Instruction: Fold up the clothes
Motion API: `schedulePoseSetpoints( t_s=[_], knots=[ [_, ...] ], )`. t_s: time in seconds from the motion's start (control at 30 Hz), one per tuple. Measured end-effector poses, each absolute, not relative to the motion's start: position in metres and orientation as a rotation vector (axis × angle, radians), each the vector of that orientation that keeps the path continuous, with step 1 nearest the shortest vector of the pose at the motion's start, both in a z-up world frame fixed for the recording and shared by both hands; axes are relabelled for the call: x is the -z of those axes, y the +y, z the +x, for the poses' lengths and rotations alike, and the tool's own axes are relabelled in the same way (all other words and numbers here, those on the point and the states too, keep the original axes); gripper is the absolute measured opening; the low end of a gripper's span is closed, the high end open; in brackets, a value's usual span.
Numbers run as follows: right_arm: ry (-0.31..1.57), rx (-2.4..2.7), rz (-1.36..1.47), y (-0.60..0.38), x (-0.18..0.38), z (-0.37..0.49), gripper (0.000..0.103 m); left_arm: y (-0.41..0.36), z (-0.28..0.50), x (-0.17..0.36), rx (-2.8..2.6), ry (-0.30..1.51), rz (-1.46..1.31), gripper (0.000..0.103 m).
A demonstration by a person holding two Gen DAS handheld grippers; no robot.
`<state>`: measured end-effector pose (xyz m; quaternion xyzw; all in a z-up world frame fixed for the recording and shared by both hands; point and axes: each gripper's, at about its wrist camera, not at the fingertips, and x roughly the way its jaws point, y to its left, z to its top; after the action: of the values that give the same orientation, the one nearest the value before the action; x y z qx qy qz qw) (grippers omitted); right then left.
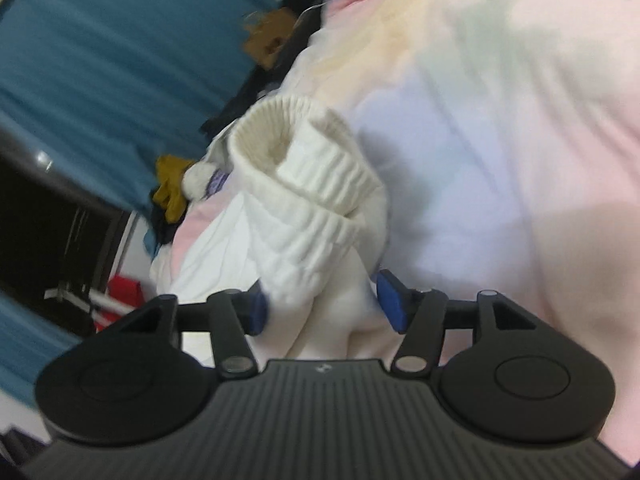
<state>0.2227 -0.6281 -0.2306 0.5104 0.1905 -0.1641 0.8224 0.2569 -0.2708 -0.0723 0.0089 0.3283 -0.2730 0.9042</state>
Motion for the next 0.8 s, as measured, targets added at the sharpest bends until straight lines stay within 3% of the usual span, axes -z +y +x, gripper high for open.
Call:
schedulePoseSetpoints(
  t_s=[0.3, 0.5, 0.67, 0.8],
  knots=[
    [0.345, 0.354, 0.732, -0.560, 0.118, 0.150, 0.059, -0.209, 0.161, -0.035, 0.602, 0.544, -0.017, 0.082],
    [0.327, 0.283, 0.498, -0.507, 0.059, 0.101, 0.059, -0.162, 0.079, -0.087, 0.597, 0.430, -0.040, 0.103],
    [0.296, 0.249, 0.411, -0.472, 0.043, 0.073, 0.059, -0.129, 0.020, -0.107, 0.629, 0.403, -0.070, 0.103],
    [0.279, 0.255, 0.356, -0.452, 0.044, 0.065, 0.069, -0.115, -0.019, -0.101, 0.642, 0.400, -0.060, 0.103]
  ],
)
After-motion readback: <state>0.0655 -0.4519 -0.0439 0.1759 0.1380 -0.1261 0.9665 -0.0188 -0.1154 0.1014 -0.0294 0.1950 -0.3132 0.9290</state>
